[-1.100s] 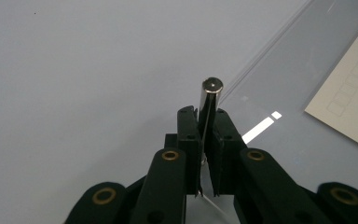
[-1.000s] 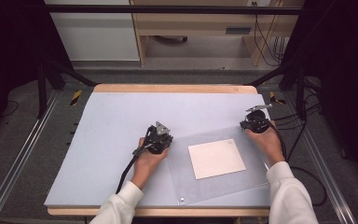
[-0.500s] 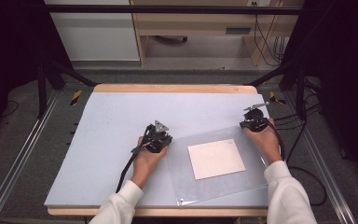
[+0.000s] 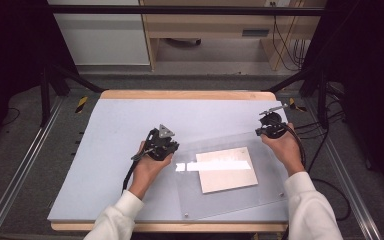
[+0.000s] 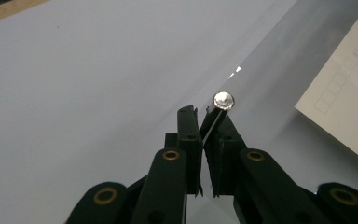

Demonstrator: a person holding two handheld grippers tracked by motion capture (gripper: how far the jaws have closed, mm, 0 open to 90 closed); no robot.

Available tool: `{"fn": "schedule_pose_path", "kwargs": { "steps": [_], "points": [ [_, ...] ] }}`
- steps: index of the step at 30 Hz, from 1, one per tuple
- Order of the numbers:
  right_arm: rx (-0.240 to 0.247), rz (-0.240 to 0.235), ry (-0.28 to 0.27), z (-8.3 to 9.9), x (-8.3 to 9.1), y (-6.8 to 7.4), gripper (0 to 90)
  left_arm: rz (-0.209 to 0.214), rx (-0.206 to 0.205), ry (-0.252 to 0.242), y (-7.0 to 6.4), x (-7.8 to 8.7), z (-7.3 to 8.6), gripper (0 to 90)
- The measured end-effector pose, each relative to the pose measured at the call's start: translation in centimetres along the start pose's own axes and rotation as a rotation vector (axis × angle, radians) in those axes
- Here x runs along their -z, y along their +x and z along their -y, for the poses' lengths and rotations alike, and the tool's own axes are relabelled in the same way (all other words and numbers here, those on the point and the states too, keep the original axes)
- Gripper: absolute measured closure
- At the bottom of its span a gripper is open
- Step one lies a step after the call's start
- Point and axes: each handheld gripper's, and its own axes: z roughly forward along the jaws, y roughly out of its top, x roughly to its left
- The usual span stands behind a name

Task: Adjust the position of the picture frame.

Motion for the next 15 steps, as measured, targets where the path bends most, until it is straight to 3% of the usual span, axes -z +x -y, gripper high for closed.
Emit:
{"fn": "schedule_pose_path", "kwargs": {
  "steps": [4,11,15],
  "points": [
    [0.017,-0.003,0.003,-0.5,0.4,0.9,85.8,-0.006,-0.004,0.002,1.1,1.3,-0.1,83.7],
    [0.038,-0.011,0.014,-2.1,1.4,4.1,85.8,-0.009,0.01,0.012,3.5,3.5,0.1,83.6],
    [0.036,-0.016,0.017,-2.4,1.9,5.5,85.8,-0.005,-0.009,0.024,5.1,4.8,0.2,83.7]
  ]
}}
